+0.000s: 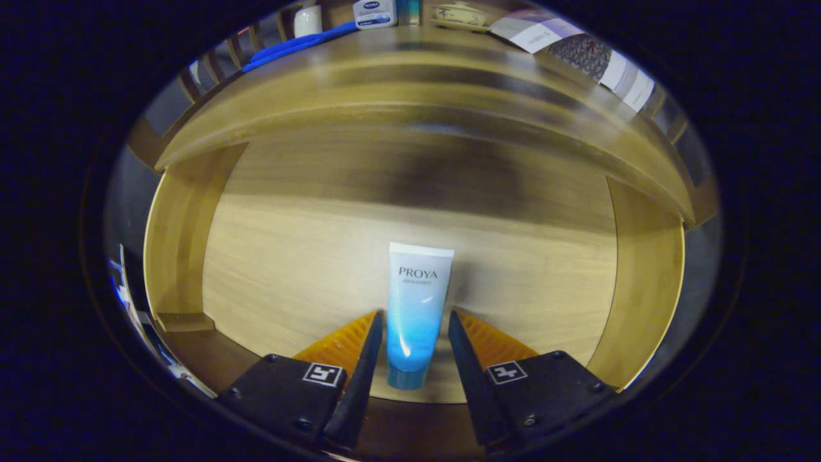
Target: Pull open the drawer, take out the items inside it, and place them on the countertop above the cabinet.
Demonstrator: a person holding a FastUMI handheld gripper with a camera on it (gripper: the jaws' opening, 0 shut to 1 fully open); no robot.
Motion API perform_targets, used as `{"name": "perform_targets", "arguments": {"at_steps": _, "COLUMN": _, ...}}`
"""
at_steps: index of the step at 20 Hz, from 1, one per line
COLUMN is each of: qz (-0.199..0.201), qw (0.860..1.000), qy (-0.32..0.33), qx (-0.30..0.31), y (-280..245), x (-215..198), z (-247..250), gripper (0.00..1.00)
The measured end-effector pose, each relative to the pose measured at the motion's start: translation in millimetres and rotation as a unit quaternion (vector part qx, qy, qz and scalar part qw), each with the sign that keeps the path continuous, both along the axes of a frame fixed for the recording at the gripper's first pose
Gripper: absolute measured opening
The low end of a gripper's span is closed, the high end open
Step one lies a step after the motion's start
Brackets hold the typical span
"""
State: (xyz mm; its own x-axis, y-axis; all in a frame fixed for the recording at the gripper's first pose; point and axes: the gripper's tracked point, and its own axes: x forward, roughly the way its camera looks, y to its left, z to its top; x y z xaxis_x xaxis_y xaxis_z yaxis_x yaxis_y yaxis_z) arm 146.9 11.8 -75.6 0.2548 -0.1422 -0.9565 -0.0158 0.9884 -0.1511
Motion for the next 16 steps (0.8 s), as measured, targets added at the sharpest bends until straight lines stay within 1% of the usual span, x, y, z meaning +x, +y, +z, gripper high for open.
{"name": "perform_targets", "arguments": {"at_steps": 4, "qz": 0.009, "qw": 1.000, "qy": 0.003, "qx": -0.016, "y": -2, "x": -3, "z": -5, "gripper": 0.65}}
{"name": "perform_targets", "arguments": {"at_steps": 6, "qz": 0.014, "qw": 1.000, "qy": -0.001, "qx": -0.022, "y": -1, "x": -3, "z": -4, "gripper": 0.62}}
{"name": "perform_targets", "arguments": {"at_steps": 7, "qz": 0.015, "qw": 1.000, "qy": -0.003, "qx": -0.023, "y": -2, "x": -1, "z": -4, "gripper": 0.53}}
{"name": "perform_targets", "arguments": {"at_steps": 9, "qz": 0.015, "qw": 1.000, "qy": -0.011, "qx": -0.025, "y": -4, "x": 0, "z": -3, "gripper": 0.48}}
{"name": "perform_targets", "arguments": {"at_steps": 11, "qz": 0.017, "qw": 0.999, "qy": -0.022, "qx": -0.022, "y": -3, "x": -1, "z": 3, "gripper": 0.46}}
{"name": "perform_targets", "arguments": {"at_steps": 16, "qz": 0.014, "qw": 0.999, "qy": -0.050, "qx": -0.008, "y": -4, "x": -11, "z": 25, "gripper": 0.45}}
